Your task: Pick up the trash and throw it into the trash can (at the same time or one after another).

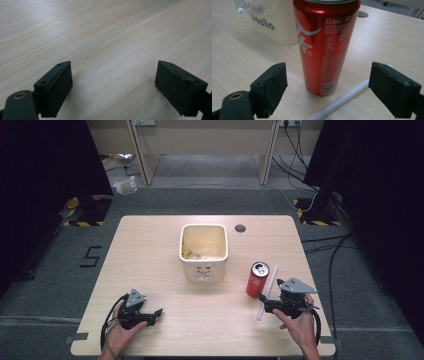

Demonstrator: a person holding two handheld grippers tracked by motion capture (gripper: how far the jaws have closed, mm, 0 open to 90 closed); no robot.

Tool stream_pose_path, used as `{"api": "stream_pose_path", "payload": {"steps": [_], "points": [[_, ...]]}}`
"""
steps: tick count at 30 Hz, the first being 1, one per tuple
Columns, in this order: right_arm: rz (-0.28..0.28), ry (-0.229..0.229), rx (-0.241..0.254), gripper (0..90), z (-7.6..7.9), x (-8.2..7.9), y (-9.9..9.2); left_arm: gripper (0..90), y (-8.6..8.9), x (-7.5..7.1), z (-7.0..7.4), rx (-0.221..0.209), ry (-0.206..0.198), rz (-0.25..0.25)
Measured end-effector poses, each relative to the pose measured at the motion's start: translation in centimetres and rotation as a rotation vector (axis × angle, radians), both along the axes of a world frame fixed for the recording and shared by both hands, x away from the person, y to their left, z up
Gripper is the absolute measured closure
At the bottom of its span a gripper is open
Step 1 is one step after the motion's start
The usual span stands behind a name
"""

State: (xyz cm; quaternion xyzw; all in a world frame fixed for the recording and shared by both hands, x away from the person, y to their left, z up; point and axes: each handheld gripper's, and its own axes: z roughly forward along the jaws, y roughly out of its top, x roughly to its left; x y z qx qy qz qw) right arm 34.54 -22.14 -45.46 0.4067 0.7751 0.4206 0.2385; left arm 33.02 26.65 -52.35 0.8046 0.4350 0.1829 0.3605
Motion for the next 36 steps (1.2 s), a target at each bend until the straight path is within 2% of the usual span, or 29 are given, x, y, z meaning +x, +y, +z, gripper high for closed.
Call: {"api": "stream_pose_path", "payload": {"steps": [11, 24, 28, 32, 36], "points": [[0.007, 0.005, -0.003, 15.3, -0.2, 1.8, 1.4, 13.6, 0.0, 0.0, 0.0, 0.001, 0.000, 0.000], [0.003, 0.006, -0.002, 16.7, -1.0, 3.4, 2.0, 13.6, 0.0, 0.0, 0.0, 0.000, 0.000, 0.000], [0.011, 0.010, -0.009, 18.7, -1.3, 3.6, 2.2, 13.6, 0.0, 0.0, 0.0, 0.001, 0.000, 0.000], [0.019, 0.011, -0.026, 24.5, -1.7, 3.9, 2.5, 13.6, 0.0, 0.0, 0.0, 0.001, 0.000, 0.000], [0.027, 0.009, -0.021, 33.3, -1.8, 3.9, 2.6, 13.5, 0.0, 0.0, 0.0, 0.001, 0.000, 0.000]]}}
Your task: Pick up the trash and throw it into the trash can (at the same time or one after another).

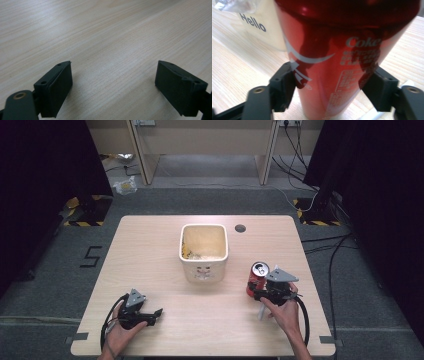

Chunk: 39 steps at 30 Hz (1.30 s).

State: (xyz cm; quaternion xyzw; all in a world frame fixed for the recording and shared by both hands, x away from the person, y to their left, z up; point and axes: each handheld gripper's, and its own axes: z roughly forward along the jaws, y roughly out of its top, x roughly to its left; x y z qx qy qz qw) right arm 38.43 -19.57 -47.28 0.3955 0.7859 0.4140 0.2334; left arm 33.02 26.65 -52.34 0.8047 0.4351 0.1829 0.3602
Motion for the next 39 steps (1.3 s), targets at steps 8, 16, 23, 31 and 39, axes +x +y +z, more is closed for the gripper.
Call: {"api": "stream_pose_path", "payload": {"steps": [8, 16, 23, 31, 39], "points": [[0.002, -0.033, 0.014, 33.7, 1.3, -0.4, 0.0, 13.6, 0.0, 0.0, 0.0, 0.000, 0.000, 0.000], [0.010, -0.053, 0.041, 33.7, 3.3, -0.5, 0.1, 13.5, 0.0, 0.0, 0.0, -0.001, 0.000, 0.000], [0.021, -0.054, 0.050, 33.7, 5.8, -0.1, 0.7, 13.6, 0.0, 0.0, 0.0, 0.000, 0.000, 0.000], [0.031, -0.054, 0.054, 33.7, 7.3, 0.6, 0.9, 13.6, 0.0, 0.0, 0.0, 0.000, 0.000, 0.000], [0.052, -0.070, 0.052, 33.8, 10.3, 1.7, 1.5, 13.6, 0.0, 0.0, 0.0, -0.001, 0.000, 0.000]]}}
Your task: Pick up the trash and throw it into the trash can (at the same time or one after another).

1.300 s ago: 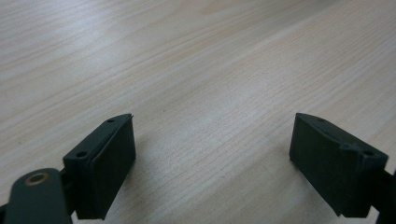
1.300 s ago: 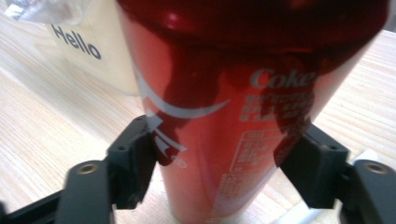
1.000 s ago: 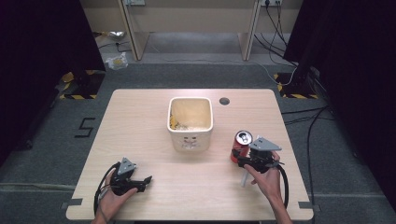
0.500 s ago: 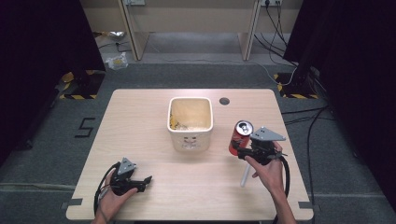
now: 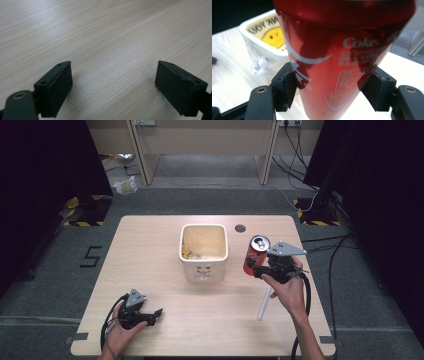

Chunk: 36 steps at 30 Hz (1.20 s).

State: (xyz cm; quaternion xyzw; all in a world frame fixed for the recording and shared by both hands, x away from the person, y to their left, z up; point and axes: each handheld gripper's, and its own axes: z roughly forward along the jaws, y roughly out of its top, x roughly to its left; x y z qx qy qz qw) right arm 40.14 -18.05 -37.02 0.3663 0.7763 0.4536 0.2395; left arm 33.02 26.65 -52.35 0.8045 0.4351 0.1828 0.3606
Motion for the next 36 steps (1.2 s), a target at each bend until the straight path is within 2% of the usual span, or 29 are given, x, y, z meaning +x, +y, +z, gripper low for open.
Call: {"api": "stream_pose_path", "payload": {"steps": [1, 3, 13, 17, 25, 29, 36], "points": [[0.000, 0.000, 0.000, 33.8, 0.0, 0.0, 0.0, 13.6, 0.0, 0.0, 0.0, 0.000, 0.000, 0.000], [0.020, -0.001, 0.003, 33.8, 1.2, 0.5, 0.5, 13.6, 0.0, 0.0, 0.0, 0.001, 0.000, 0.000], [0.053, -0.011, 0.019, 33.8, 4.5, 2.3, 2.4, 13.6, 0.0, 0.0, 0.0, 0.002, 0.000, -0.001], [0.076, -0.009, -0.014, 33.8, 5.4, 3.1, 3.9, 13.6, 0.0, 0.0, 0.0, 0.000, 0.000, 0.000], [0.121, 0.025, 0.002, 33.8, 6.4, 5.1, 6.4, 13.6, 0.0, 0.0, 0.0, 0.001, 0.002, 0.000], [0.132, 0.027, 0.003, 33.8, 6.8, 5.8, 7.6, 13.6, 0.0, 0.0, 0.0, 0.001, 0.002, -0.001], [0.158, 0.042, 0.009, 33.9, 6.8, 7.0, 9.6, 13.6, 0.0, 0.0, 0.0, 0.002, 0.001, -0.001]]}}
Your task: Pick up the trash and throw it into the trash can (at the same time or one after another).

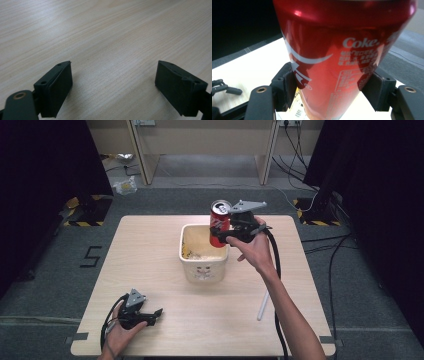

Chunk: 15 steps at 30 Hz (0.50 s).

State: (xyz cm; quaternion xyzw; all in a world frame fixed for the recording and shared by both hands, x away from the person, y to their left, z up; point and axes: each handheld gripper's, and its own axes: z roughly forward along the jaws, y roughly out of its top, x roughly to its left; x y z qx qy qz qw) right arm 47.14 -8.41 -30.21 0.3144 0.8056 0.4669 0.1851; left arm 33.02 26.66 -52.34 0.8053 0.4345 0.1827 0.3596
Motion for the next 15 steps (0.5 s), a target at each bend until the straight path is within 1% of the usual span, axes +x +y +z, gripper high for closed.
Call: {"api": "stream_pose_path", "payload": {"steps": [5, 9, 14, 15], "points": [[0.003, 0.019, -0.016, 33.8, -0.8, 0.8, 1.2, 13.6, 0.0, 0.0, 0.0, 0.000, 0.000, 0.000], [0.014, 0.031, -0.020, 33.8, -1.7, 1.3, 2.2, 13.6, 0.0, 0.0, 0.0, 0.000, 0.000, 0.000], [0.015, 0.042, -0.021, 33.8, -2.6, 1.9, 3.2, 13.6, 0.0, 0.0, 0.0, 0.000, 0.000, 0.000], [0.013, 0.050, -0.020, 33.8, -2.7, 2.0, 3.4, 13.6, 0.0, 0.0, 0.0, 0.000, 0.000, 0.000]]}}
